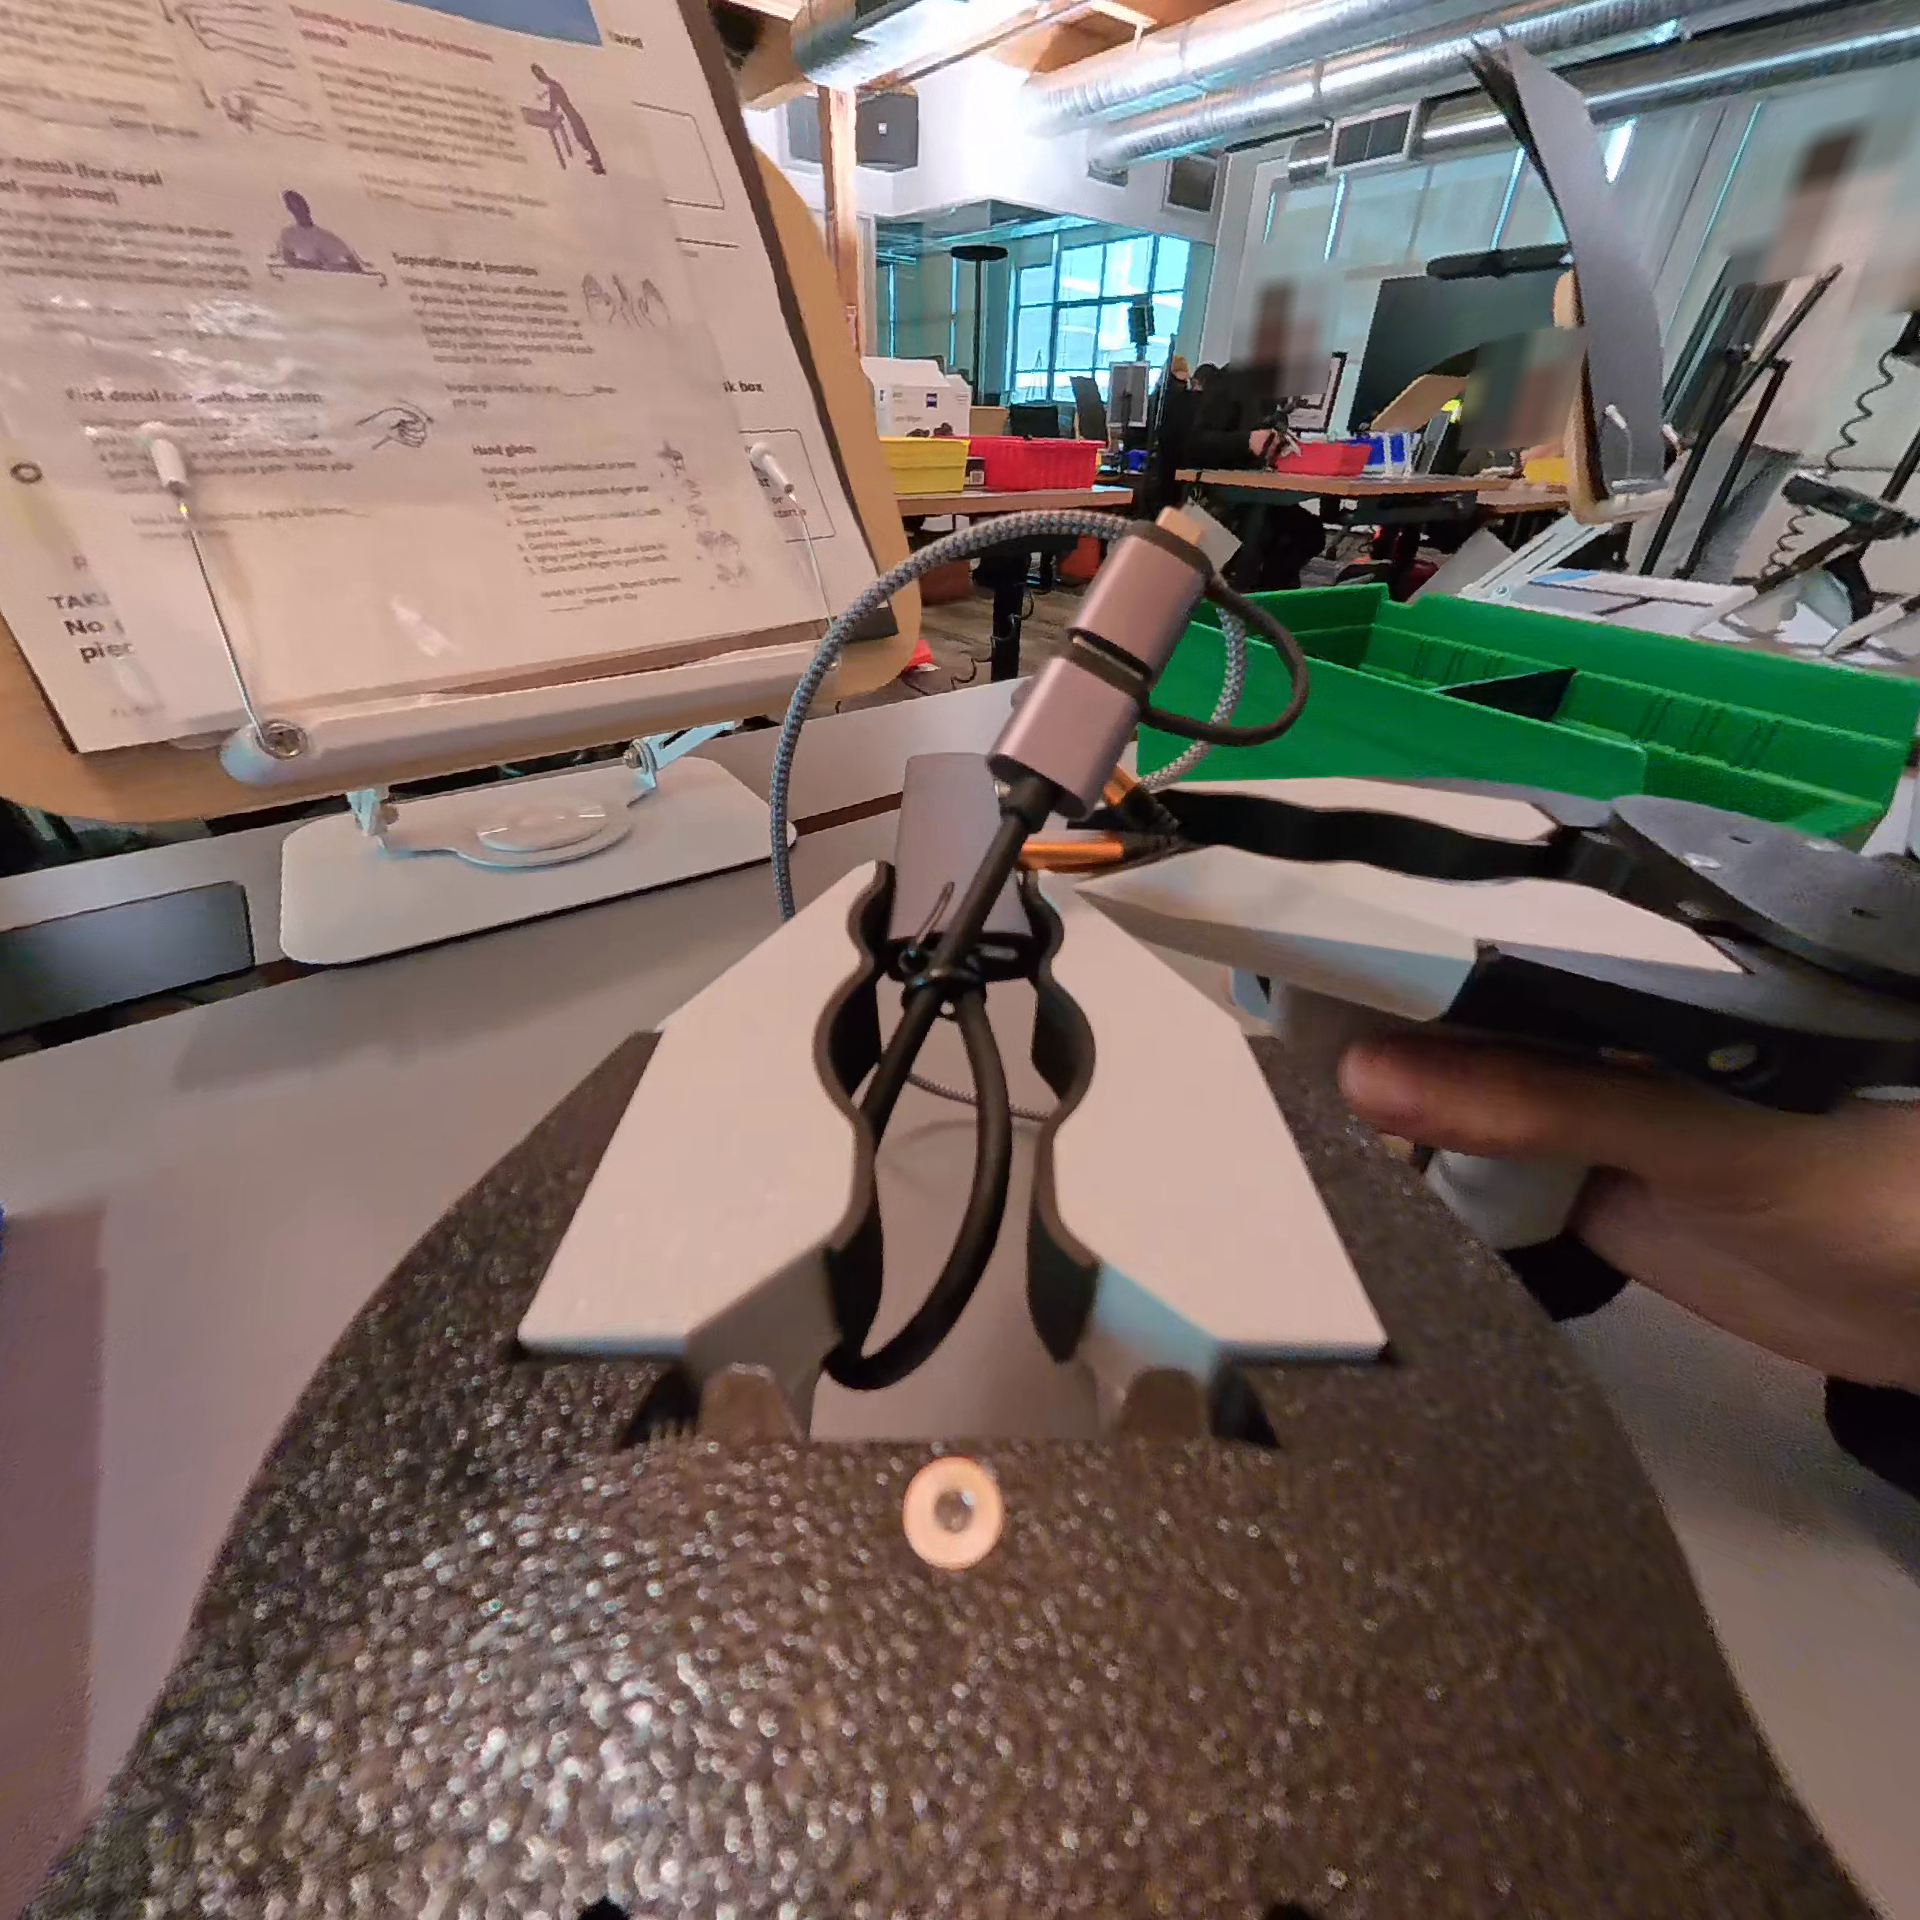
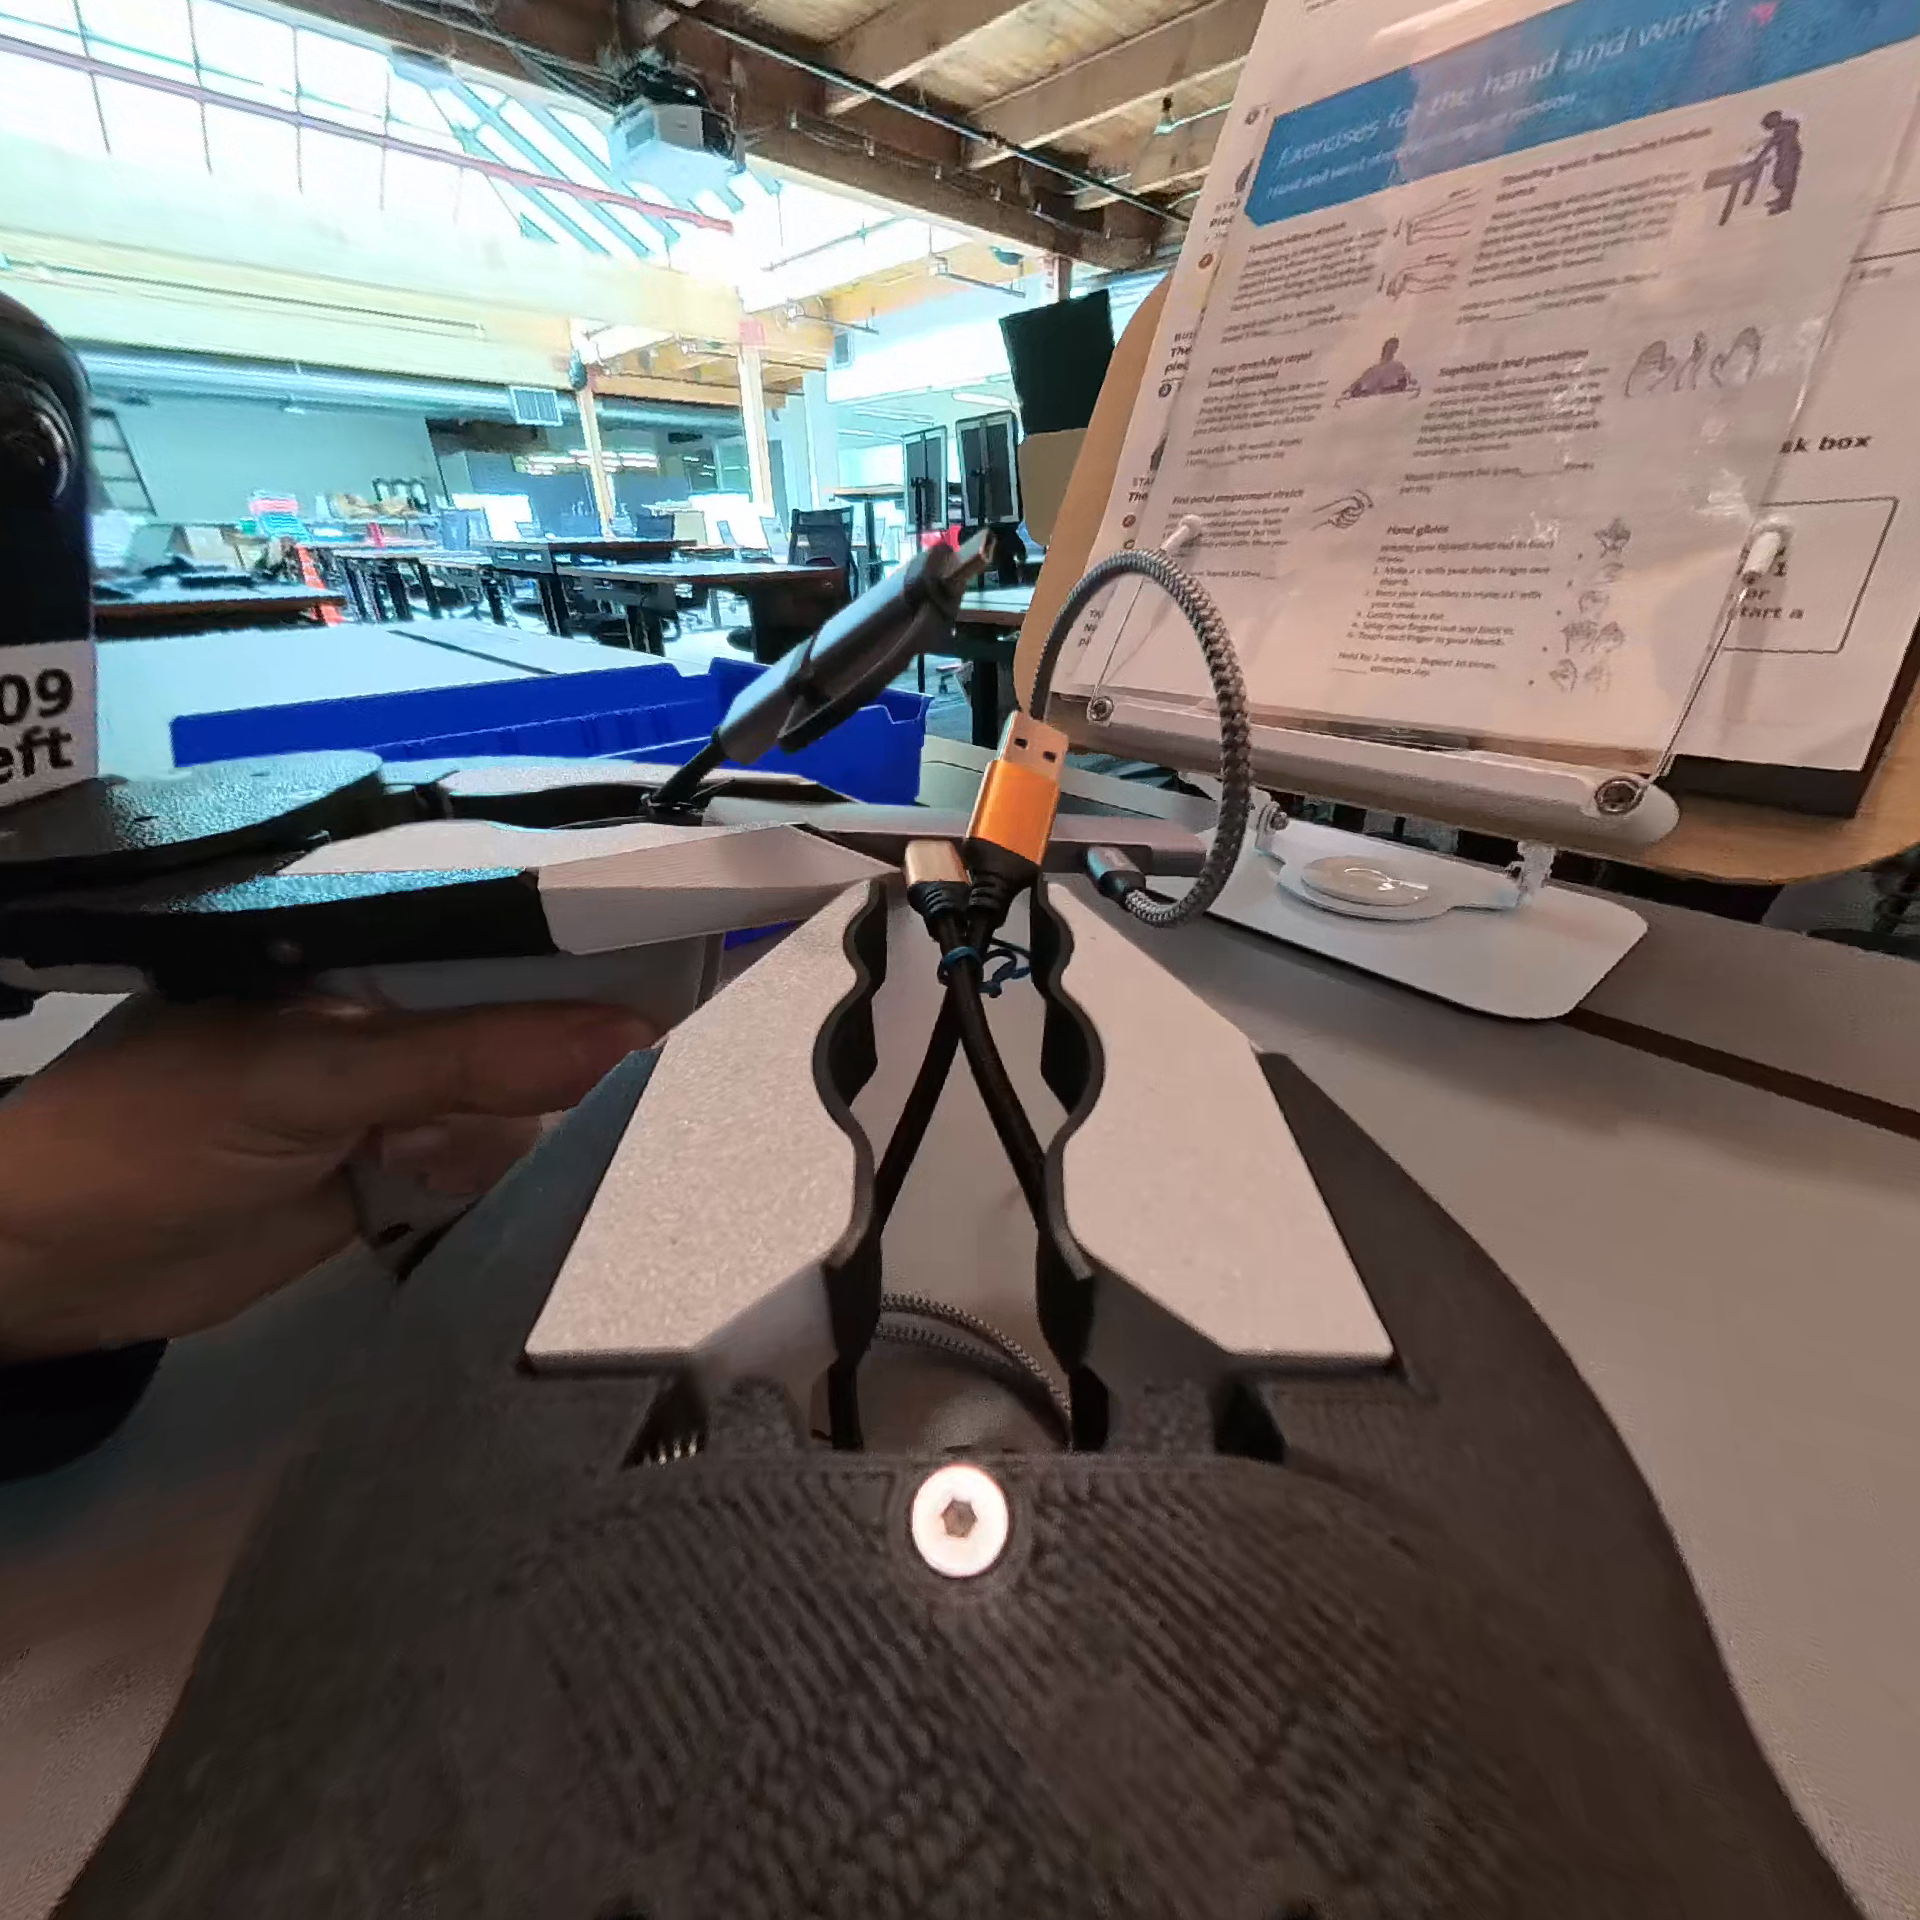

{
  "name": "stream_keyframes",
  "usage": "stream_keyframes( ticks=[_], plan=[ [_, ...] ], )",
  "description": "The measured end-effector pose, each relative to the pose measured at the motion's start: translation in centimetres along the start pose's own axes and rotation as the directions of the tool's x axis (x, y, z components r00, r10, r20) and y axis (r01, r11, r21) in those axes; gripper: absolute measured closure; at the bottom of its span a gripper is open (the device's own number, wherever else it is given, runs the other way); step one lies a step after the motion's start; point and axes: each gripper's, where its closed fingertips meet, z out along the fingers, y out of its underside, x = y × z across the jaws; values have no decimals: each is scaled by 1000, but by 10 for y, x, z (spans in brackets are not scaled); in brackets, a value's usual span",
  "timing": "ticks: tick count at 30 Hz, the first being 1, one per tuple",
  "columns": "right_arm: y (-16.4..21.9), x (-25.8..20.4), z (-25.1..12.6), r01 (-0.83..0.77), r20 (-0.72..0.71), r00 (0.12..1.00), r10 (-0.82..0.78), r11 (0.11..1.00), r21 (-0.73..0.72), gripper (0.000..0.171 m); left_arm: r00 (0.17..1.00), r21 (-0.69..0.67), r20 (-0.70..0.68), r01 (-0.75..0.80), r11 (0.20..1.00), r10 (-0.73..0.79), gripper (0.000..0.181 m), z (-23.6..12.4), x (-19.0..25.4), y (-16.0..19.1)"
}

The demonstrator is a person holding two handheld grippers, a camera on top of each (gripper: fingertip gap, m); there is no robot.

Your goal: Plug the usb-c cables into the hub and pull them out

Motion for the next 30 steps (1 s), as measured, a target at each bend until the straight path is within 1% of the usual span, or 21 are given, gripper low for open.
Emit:
stream_keyframes(
  ticks=[2, 5, 8, 16, 22, 25, 28, 30],
  plan=[
    [-2, 2, -4, -8, -16, 1000, 8, 1000, 15, 149, 1000, 1, -14, -23, 1000, 23, 159, 0, 4, -1],
    [-6, 1, -11, -41, -34, 998, 43, 998, 47, 149, 998, 23, -36, -54, 998, 55, 159, -1, 12, -4],
    [-8, 1, -14, -39, -42, 998, 42, 998, 58, 148, 997, 34, -42, -63, 997, 64, 159, -2, 16, -7],
    [-9, -3, -15, 10, -29, 1000, -9, 1000, 25, 151, 997, 37, -65, -31, 999, 33, 159, -4, 17, -6],
    [-10, -7, -16, 68, -14, 998, -68, 998, -7, 157, 997, 36, -75, -30, 999, 32, 160, -3, 20, -6],
    [-11, -9, -16, 57, -2, 998, -58, 998, -36, 160, 997, 24, -74, -16, 1000, 18, 159, -4, 19, -7],
    [-14, -11, -17, 33, 8, 999, -32, 999, -38, 160, 996, 33, -50, -78, 996, 79, 160, -5, 19, -12],
    [-15, -10, -18, 6, 11, 1000, -5, 999, -54, 160, 997, 24, -65, -48, 999, 50, 159, -6, 20, -12]
  ],
)
